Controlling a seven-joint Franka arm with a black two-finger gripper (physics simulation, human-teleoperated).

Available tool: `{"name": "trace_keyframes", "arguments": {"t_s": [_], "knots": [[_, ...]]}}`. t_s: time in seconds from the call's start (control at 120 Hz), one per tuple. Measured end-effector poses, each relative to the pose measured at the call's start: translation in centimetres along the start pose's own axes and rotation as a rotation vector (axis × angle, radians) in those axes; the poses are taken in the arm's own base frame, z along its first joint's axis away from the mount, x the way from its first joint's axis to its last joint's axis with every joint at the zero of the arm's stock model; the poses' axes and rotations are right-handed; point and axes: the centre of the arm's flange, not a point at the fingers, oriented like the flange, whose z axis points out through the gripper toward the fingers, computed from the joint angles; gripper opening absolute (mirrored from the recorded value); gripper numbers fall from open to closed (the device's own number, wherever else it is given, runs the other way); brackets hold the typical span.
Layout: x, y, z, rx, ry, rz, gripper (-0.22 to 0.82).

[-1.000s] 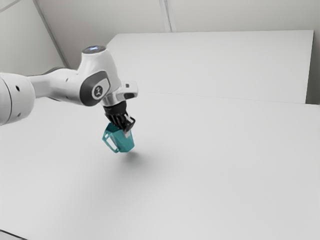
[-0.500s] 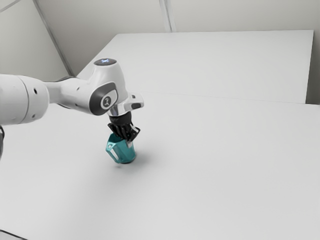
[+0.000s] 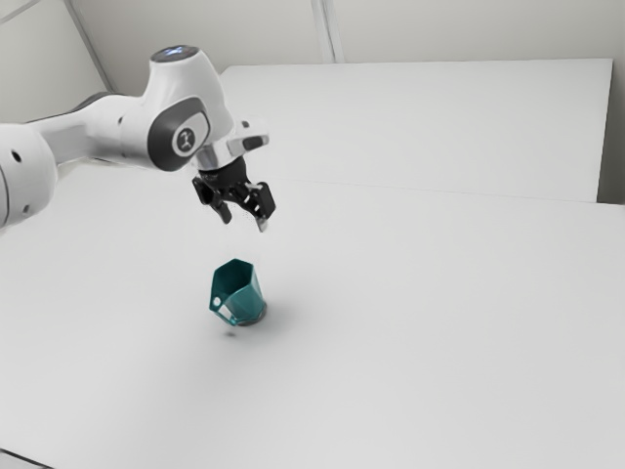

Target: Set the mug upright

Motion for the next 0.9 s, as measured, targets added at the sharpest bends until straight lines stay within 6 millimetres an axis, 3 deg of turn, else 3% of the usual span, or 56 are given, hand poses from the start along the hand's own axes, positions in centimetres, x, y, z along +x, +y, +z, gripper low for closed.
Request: {"name": "trace_keyframes", "arguments": {"t_s": [0.092, 0.192, 0.358, 0.9], "knots": [[2.4, 0.0, -2.7, -0.034, 0.004, -0.005, 0.54], [4.8, -1.7, -5.9, -0.049, 0.017, -0.021, 0.56], [4.9, -3.1, -8.7, -0.048, -0.005, -0.026, 0.59], [3.6, -3.3, -9.1, -0.057, -0.087, 0.007, 0.60]]}}
